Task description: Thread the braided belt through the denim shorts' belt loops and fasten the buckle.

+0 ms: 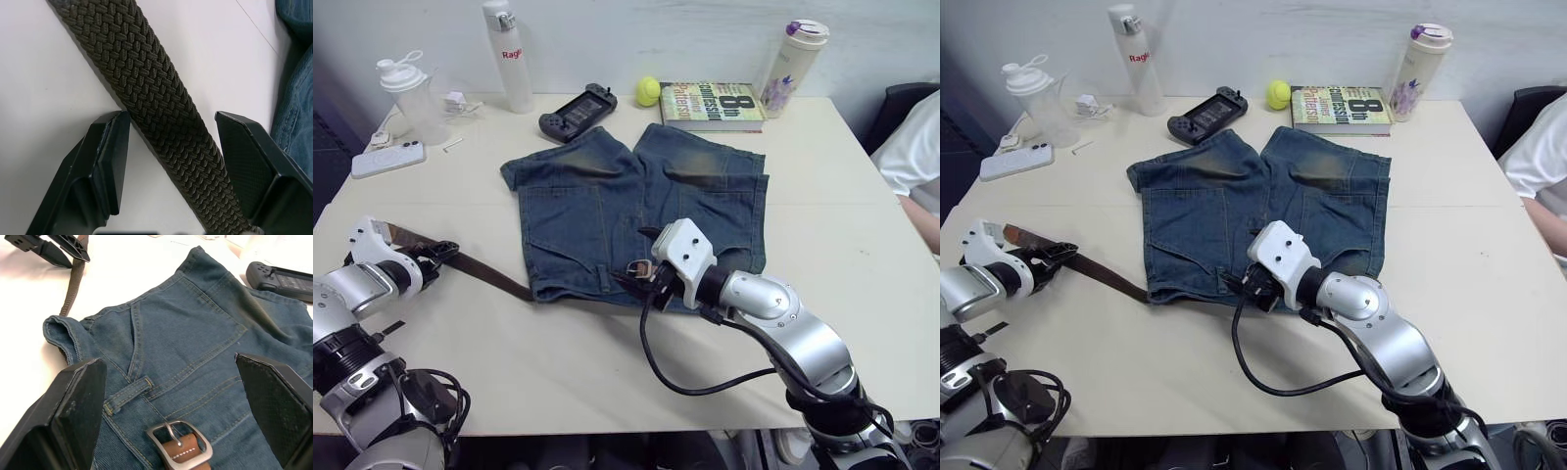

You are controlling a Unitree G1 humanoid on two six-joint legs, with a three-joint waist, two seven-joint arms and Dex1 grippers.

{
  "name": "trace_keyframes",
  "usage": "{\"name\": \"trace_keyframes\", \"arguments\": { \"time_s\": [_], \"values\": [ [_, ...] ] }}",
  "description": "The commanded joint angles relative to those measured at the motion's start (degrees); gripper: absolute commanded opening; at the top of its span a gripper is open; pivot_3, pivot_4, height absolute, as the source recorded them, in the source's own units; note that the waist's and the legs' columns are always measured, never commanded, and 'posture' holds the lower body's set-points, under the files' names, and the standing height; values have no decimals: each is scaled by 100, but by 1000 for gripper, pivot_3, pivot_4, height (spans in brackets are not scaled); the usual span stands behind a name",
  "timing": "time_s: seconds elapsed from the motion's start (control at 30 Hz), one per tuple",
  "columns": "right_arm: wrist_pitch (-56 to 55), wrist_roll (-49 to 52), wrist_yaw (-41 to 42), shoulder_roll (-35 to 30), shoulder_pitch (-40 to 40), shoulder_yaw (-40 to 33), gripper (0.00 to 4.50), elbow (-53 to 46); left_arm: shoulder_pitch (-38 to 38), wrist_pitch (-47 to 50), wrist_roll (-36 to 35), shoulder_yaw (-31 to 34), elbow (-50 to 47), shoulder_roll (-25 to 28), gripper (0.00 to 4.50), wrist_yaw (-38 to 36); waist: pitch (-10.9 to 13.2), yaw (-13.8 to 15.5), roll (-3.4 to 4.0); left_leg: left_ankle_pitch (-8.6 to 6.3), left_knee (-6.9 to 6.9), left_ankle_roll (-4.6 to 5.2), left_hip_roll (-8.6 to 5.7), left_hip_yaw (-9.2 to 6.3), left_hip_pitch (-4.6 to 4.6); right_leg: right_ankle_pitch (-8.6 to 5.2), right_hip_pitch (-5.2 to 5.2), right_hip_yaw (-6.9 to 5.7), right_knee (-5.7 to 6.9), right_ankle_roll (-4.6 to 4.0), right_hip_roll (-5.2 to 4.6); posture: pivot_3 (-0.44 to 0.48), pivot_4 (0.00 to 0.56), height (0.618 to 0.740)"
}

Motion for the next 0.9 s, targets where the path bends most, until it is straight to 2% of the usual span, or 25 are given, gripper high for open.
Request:
{"name": "trace_keyframes", "arguments": {
  "time_s": [0.03,0.13,0.3,0.33,0.47,0.67,0.8,0.9],
  "values": [
    [-166,-34,-36,61,-110,-167,4450,-110,192,331,473,182,230,-384,3144,308,-9,0,16,2,-7,-3,-1,0,2,0,0,0,-1,0,-1,0,150,740],
    [-180,-58,-62,84,-112,-175,4500,-114,197,388,593,199,257,-454,2434,280,-19,-1,32,3,-15,-3,-4,2,8,0,1,1,-1,0,-3,0,150,740],
    [-184,-82,-113,143,-92,-191,4500,-147,124,342,747,166,396,-358,312,154,-19,6,32,6,-27,-6,-5,3,13,0,1,2,-1,0,-4,0,150,740],
    [-191,-91,-120,143,-81,-186,4500,-150,125,306,763,169,437,-329,9,127,-19,12,32,7,-27,-6,-5,3,13,0,2,2,-1,0,-4,0,150,740],
    [-216,-141,-126,149,-53,-160,4500,-148,174,-241,444,408,354,-390,9,-265,-19,13,32,7,-28,-7,-7,3,15,0,2,2,-1,0,-6,0,150,740],
    [-306,-214,-90,116,-54,-140,4500,-35,622,-1657,-340,496,-575,-803,9,-1361,-16,79,27,21,-47,-20,-6,0,16,0,-2,-1,-5,0,-6,0,150,740],
    [-353,-329,-41,3,-26,-114,4500,52,769,-2665,-514,141,-1269,-926,9,-1752,4,109,-21,22,-47,-16,-6,-1,3,0,-6,-4,-14,-1,-5,0,150,740],
    [-379,-356,-37,-19,-12,-144,4500,105,895,-3587,-79,-744,-1768,-684,9,-2043,13,117,-47,25,-44,-11,-6,-4,-8,1,-2,-8,-30,-2,-5,0,150,740]
  ]
}}
